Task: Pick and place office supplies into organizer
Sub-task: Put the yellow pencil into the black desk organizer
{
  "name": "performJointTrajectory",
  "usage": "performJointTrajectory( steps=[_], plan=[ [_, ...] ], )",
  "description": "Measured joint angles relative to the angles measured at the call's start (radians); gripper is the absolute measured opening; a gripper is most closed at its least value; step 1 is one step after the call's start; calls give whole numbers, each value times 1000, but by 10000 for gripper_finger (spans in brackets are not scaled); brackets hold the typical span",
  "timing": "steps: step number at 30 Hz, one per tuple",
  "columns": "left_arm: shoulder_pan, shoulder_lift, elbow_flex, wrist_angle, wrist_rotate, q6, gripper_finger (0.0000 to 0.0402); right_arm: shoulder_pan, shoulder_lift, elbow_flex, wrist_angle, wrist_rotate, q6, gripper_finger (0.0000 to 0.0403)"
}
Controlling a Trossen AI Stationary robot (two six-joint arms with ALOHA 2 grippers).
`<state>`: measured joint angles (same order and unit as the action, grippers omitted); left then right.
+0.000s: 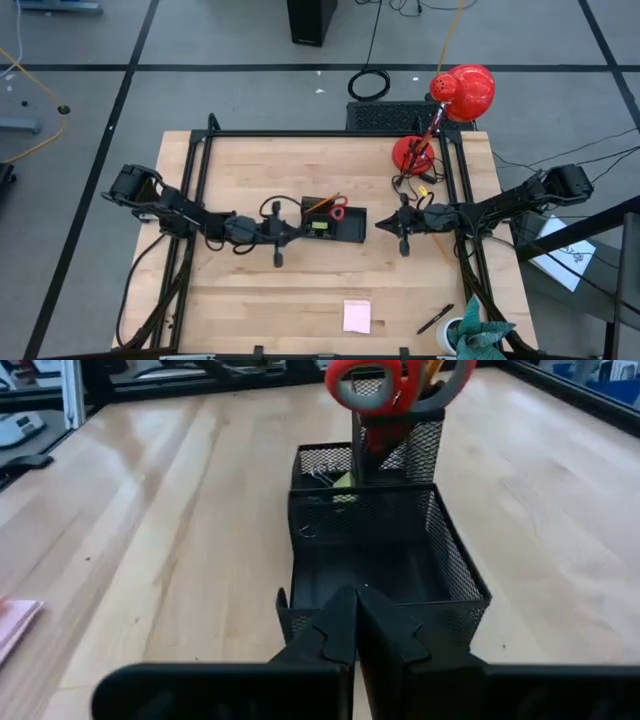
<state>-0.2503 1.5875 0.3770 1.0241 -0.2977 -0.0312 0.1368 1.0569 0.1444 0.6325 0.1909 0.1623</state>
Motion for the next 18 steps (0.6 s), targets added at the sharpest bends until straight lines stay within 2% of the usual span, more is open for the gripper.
performJointTrajectory(
  steps=[7, 10, 12, 18],
  plan=[
    [-2, 0, -32, -32, 6, -23, 18, 0, 0, 0, 13, 96, 8, 4],
    [-2, 0, -32, -32, 8, 8, 11, 6, -3, 33, -64, 97, 10, 4],
    [-2, 0, -32, -32, 8, 28, 5, 25, -3, 101, -218, 105, 17, 4],
    [-2, 0, -32, -32, 8, 32, 13, 117, 1, 446, -976, 278, 156, 4]
  ],
)
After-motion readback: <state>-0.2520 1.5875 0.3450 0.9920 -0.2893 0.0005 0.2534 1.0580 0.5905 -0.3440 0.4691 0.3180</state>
